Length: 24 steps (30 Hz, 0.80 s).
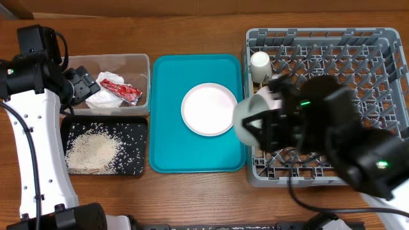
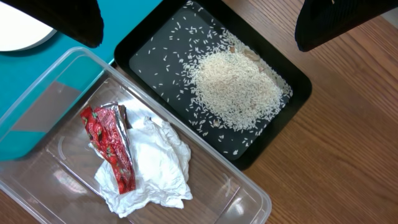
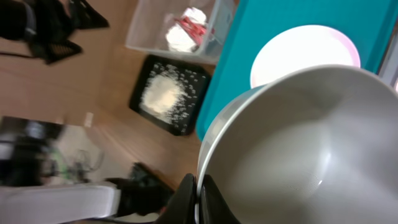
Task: Sort waste into correct bins and load items into the dishwasher
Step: 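Lift the grey bowl with right gripper and carry it to the rack, then set the grey bowl on its side in the rack's front-left area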
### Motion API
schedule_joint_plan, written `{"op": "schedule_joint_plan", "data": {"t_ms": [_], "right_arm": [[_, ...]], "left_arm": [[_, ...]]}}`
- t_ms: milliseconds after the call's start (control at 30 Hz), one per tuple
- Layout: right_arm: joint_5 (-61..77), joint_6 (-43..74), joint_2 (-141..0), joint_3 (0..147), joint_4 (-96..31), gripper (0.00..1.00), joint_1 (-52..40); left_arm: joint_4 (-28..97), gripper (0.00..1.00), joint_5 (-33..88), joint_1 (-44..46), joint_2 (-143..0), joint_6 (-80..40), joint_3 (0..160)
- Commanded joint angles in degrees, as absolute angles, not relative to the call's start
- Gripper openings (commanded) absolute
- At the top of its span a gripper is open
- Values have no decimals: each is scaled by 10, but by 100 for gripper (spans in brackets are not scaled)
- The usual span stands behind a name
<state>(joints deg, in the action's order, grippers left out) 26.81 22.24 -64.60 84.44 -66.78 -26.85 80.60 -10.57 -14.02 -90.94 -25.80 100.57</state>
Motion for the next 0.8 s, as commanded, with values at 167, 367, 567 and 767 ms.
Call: {"op": "schedule_joint_plan", "data": {"t_ms": [167, 367, 567, 767], "right_arm": [[620, 72, -649, 789, -672, 4, -47], [835, -35, -677, 657, -672, 4, 42], [867, -111, -710, 533, -655, 4, 81], [866, -112, -745, 475, -600, 4, 108]], "left_arm": [[806, 100, -109, -142, -911, -259, 1014], [806, 100, -109, -142, -911, -259, 1014], [806, 100, -109, -142, -911, -259, 1014], [806, 100, -109, -142, -911, -260, 1014]]}}
